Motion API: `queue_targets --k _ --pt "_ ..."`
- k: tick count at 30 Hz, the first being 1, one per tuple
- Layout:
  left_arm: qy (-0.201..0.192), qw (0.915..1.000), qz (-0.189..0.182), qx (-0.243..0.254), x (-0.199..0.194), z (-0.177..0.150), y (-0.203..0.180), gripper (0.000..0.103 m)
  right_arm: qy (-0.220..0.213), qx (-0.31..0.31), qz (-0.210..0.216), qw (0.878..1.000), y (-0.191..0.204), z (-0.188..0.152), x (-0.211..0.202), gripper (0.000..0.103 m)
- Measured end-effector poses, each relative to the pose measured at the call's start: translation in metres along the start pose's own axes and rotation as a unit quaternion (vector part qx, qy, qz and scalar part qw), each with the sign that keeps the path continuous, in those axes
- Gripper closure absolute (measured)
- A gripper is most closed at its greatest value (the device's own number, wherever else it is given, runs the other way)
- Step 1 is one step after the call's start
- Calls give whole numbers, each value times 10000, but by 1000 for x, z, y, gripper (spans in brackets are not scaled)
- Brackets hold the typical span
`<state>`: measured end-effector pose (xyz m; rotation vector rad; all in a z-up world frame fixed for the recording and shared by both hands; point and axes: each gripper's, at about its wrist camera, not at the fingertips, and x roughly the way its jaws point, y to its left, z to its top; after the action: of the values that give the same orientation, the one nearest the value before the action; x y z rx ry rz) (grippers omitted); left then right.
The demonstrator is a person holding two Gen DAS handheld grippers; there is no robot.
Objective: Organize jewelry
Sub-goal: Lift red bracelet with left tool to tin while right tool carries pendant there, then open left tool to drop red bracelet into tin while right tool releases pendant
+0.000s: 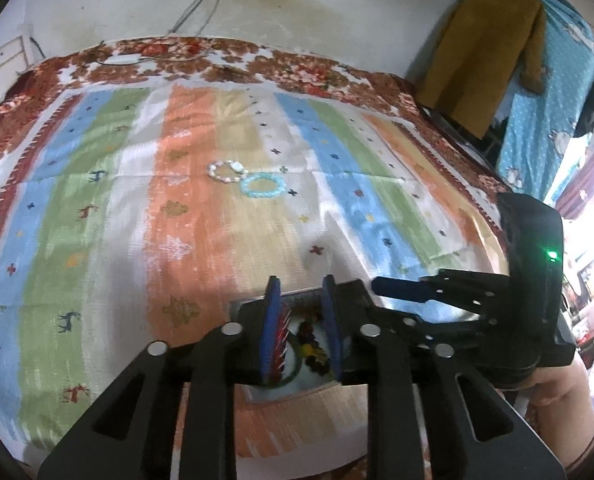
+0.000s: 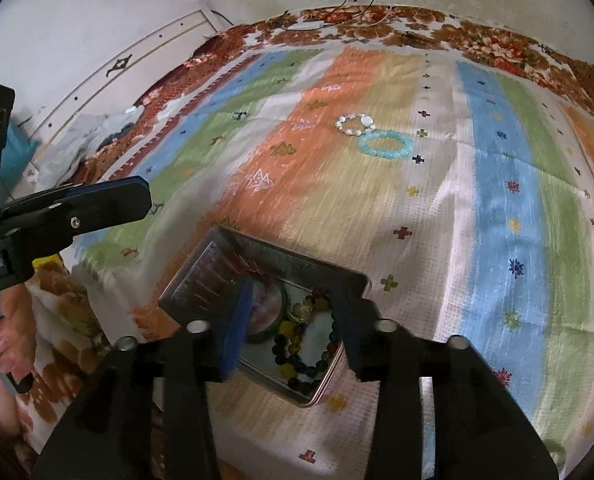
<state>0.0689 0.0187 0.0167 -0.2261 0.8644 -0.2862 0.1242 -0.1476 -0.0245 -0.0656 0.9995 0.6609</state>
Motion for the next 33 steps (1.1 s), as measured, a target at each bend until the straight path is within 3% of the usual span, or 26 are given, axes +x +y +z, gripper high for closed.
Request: queue_targets --k 11,16,28,30,33 --pt "22 9990 433 -71 7 4 16 64 -80 172 -172 9997 -10 4 0 61" --pt "91 9977 666 -78 18 10 24 51 -164 193 -416 9988 -17 11 2 57" --pt "82 9918 1274 -26 44 34 41 36 -327 138 -1060 9937 -34 33 14 49" --pt "-53 9904 1376 -82 43 38 44 36 -466 96 -1308 9903 -37 38 13 49" --pt "-246 9883 1500 -133 43 46 47 32 -510 133 -1308 9900 -42 44 15 44"
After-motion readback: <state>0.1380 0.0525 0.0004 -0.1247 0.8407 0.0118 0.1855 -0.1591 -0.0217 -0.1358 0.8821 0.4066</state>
